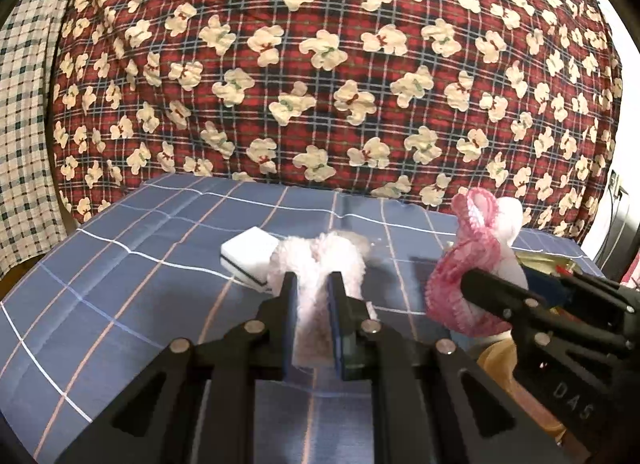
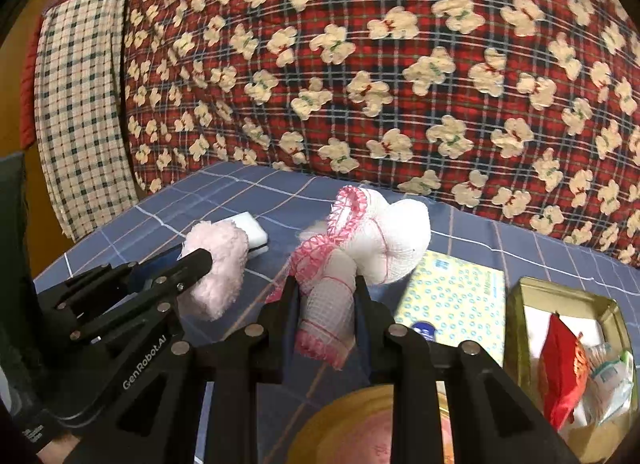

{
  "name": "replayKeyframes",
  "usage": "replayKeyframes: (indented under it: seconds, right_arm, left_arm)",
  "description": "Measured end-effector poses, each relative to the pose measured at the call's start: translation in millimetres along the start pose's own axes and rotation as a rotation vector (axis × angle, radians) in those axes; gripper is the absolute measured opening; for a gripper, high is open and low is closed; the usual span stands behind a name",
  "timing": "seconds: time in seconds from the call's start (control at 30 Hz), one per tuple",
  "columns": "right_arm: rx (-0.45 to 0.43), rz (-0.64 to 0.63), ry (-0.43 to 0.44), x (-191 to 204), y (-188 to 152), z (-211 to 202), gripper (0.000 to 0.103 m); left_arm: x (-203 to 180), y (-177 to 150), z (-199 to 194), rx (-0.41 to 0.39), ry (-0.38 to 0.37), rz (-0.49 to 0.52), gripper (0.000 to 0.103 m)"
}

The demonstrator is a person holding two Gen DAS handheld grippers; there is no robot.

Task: Organize soft objects
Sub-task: 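Lift the pink puff with the left tool while the right tool lifts the pink-white towel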

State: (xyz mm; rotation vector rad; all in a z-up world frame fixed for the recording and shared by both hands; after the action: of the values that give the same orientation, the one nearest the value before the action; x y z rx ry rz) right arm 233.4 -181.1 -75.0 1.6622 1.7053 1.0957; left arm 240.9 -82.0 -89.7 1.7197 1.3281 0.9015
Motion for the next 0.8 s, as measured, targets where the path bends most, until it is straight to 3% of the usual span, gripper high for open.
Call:
replayKeyframes:
  seconds: [0.4, 0.8]
  right_arm:
    - [-0.133, 0.014, -0.054, -28, -2, -25, 0.027]
    - [-0.215, 0.025, -0.112, -44, -6, -38, 0.027]
  left_arm:
    - [-26, 11, -11, -0.055, 0.034, 0.072, 0.013]
    - [-39, 13, -9, -0.056, 0.026, 0.086, 0.013]
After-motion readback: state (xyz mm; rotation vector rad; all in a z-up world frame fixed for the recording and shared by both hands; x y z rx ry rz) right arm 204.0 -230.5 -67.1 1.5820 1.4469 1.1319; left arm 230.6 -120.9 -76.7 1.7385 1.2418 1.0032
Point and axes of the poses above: each gripper's, at about its wrist camera, not at the fingertips, and z roughly the way its jaws point, x to its left, y to its top, the point moved 10 cm from there along z, roughly the way its jaws point, and after that the axes turned 14 degrees about z, right-handed, at the moved point
